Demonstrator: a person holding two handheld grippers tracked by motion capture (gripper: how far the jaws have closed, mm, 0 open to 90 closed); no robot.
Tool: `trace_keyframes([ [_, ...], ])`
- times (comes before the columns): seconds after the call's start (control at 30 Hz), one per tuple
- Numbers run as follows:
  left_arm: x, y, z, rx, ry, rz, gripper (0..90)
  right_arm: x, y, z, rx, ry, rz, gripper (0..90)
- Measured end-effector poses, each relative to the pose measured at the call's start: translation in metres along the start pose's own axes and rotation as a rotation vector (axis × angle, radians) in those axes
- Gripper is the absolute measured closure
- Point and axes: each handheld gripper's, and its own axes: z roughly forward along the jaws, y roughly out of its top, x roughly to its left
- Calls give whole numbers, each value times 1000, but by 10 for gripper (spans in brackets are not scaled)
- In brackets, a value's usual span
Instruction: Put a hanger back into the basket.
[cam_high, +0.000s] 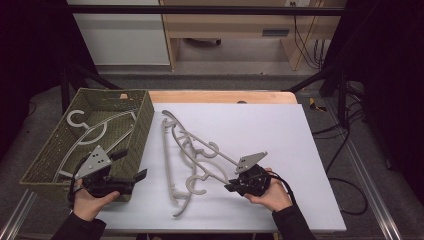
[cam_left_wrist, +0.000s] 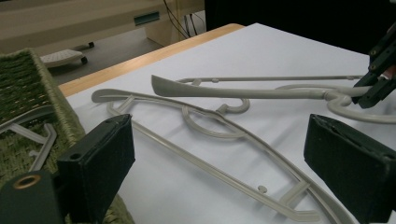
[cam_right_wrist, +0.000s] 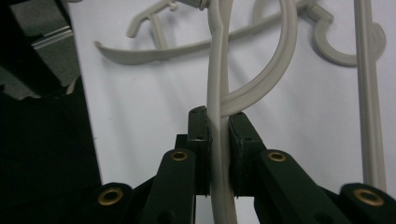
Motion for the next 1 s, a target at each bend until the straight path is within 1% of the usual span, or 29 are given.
trace_keyframes([
  [0.03,0,0,0,0,0,0,81,0,0,0,0,0,0,813],
  [0.07,-2,1,1,5,-7,9,81,3,2,-4,-9,23,-13,812],
  [0.1,-5,1,2,9,-13,17,81,5,3,-6,-9,35,-18,813],
  [0.13,-8,3,4,20,-24,34,80,6,4,-7,-10,42,-28,812],
  [0.17,-8,3,4,20,-24,34,80,6,4,-7,-10,42,-28,812],
  [0.2,-14,4,7,34,-39,56,79,9,5,-8,-10,68,-40,812],
  [0.23,-17,4,9,43,-45,69,78,10,6,-8,-9,73,-45,813],
  [0.27,-19,4,11,55,-52,82,77,10,6,-7,-7,89,-52,813],
  [0.33,-24,4,16,73,-68,105,76,11,6,-6,-2,98,-45,813],
  [0.37,-27,4,19,86,-76,118,76,11,6,-6,-2,109,-50,813],
  [0.4,-28,3,21,93,-81,126,75,11,6,-5,-1,112,-49,813],
  [0.43,-28,3,21,93,-81,126,76,11,6,-5,2,120,-52,813],
  [0.47,-32,3,24,108,-89,142,76,12,7,-4,6,133,-54,813],
  [0.5,-36,2,30,131,-101,167,76,12,7,-3,4,143,-65,813],
  [0.53,-38,2,33,144,-105,183,76,13,7,-3,8,146,-60,813],
  [0.6,-42,1,37,153,-100,211,76,14,8,-2,15,157,-69,813],
  [0.67,-45,2,42,170,-107,239,80,15,8,-2,18,170,-72,813],
  [0.7,-47,3,44,187,-111,264,80,16,9,-1,16,174,-71,813],
  [0.77,-50,4,49,201,-115,297,83,17,9,-1,25,182,-75,813],
  [0.8,-52,4,51,209,-114,323,86,17,9,-1,26,185,-77,813],
  [0.83,-52,4,51,209,-114,323,88,17,9,-1,26,185,-77,813],
  [0.87,-54,6,56,224,-109,364,92,16,9,-1,30,191,-85,813],
  [0.9,-54,6,56,224,-109,364,97,16,9,-1,30,191,-85,813],
  [0.93,-55,6,60,237,-114,397,106,17,9,-1,34,199,-83,813],
  [0.97,-55,5,62,245,-114,416,114,17,9,-1,35,206,-90,813],
  [1.0,-55,5,62,245,-114,416,126,17,9,0,34,214,-88,813],
])
